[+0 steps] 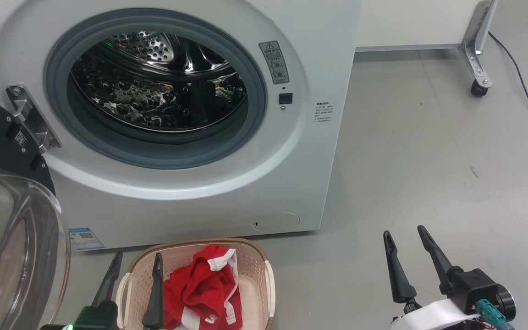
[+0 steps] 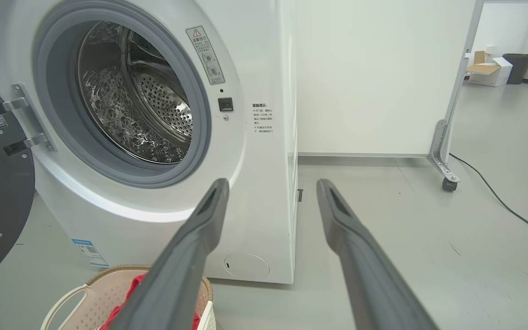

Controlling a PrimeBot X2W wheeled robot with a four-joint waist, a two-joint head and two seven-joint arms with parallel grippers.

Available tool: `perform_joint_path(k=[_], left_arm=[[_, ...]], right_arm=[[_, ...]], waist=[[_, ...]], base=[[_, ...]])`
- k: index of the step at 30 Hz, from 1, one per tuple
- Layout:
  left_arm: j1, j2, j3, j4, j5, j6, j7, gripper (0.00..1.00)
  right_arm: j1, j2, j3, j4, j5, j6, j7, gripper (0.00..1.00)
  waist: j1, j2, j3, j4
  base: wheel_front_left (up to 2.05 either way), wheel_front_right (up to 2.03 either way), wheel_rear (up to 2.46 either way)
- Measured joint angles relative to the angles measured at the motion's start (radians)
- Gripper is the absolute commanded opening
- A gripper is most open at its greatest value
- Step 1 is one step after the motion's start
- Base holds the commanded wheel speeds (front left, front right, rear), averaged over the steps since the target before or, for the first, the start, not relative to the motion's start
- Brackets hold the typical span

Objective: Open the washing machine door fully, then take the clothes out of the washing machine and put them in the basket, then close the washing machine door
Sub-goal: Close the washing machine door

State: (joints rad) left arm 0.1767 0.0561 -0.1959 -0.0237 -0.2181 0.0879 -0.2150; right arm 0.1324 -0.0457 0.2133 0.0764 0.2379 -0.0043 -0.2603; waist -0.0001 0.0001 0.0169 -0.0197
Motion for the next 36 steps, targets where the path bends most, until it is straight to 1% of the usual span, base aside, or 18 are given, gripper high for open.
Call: perform_joint_path(k=[13,36], left_arm=[[0.012,0.001,-0.001,-0.026,0.01,0.005,0.012,1.0],[0.015,0.012,-0.005,-0.055,0.025,0.005,0.017,1.0]], right_arm=[[0.0,0.001,-0.001,-0.003,0.0,0.0,0.0,1.0],[0.001,0.001,-0.002,-0.001,0.0,0.0,0.0,1.0]], waist=[[0.0,0.0,0.0,0.001],[0.0001,0.0,-0.018,-0.003]], base=[[-0.45,0.45,0.0],[-0.9,0.9,0.0]])
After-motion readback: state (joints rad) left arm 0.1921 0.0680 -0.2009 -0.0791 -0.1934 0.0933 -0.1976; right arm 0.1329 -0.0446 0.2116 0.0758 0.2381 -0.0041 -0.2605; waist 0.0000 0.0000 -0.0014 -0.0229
